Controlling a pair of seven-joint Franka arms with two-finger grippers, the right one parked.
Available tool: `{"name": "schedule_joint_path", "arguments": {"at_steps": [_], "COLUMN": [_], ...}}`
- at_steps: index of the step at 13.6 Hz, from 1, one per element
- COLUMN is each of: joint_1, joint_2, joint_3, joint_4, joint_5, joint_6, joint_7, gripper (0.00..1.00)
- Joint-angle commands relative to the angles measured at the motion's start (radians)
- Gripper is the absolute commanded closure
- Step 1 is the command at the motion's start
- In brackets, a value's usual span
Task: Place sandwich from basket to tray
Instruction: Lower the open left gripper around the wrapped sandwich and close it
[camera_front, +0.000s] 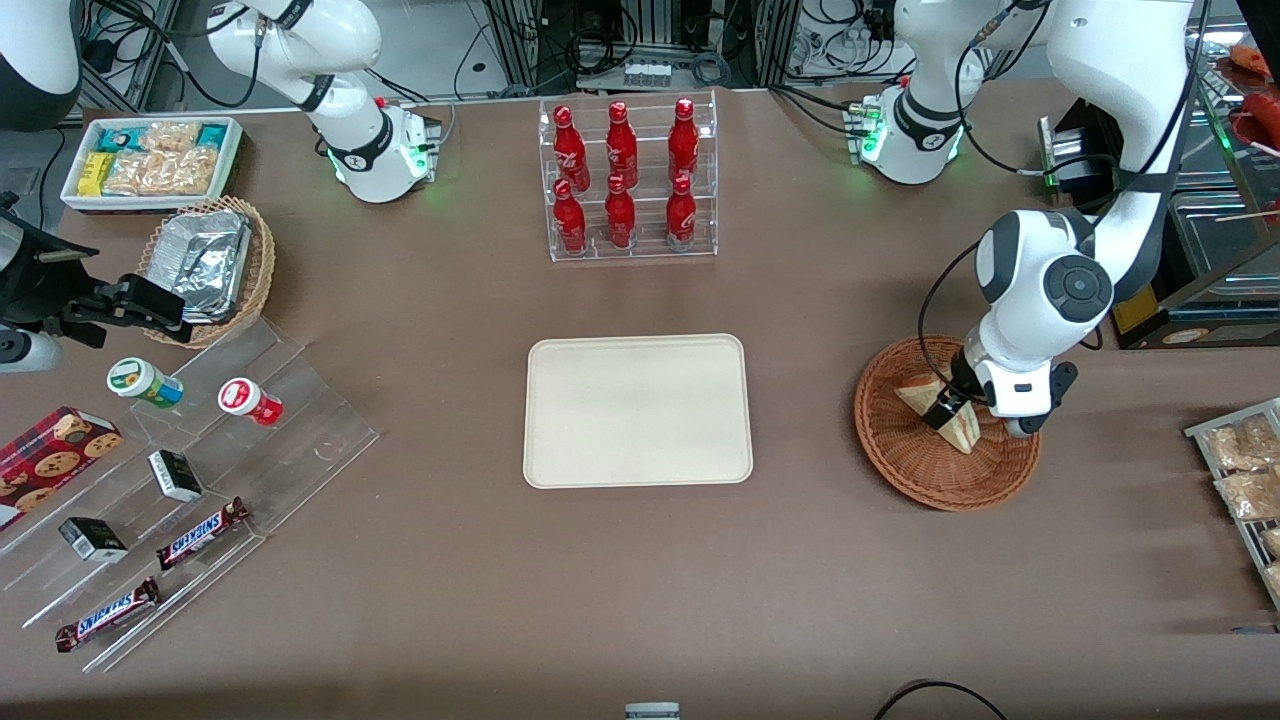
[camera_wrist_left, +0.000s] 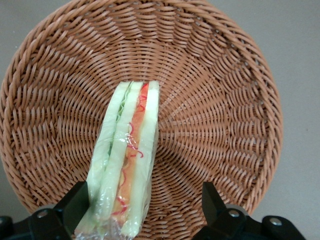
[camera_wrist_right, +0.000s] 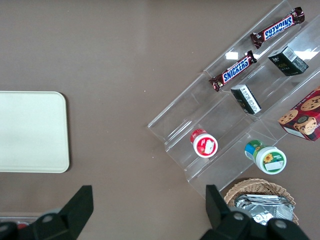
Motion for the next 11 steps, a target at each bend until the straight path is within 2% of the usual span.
{"name": "schedule_joint_path", "arguments": {"at_steps": [1,5,6,7,8,9,11], "joint_1": [-0.014,-0.015,-0.015,-0.015,-0.015,-0.015,-0.015], "joint_2": [0.016,0.018,0.019,0.019,0.019,0.023,0.026], "joint_3": [0.007,0.007,0.007,0.007,0.007,0.007,0.007], "joint_4": [-0.012,-0.012,-0.011,-0.011,-0.011,-0.011,-0.009], "joint_5": [0.020,0.020,0.020,0.020,0.020,0.020,0.020], "joint_6": [0.028,0.028,0.028,0.030,0.028,0.028,0.028], "joint_7": [-0.034,-0.036,-0.036,-0.036,-0.036,-0.036,-0.034], "gripper": [0.00,0.01,0.07,0.31,0.74,1.00,1.00]}}
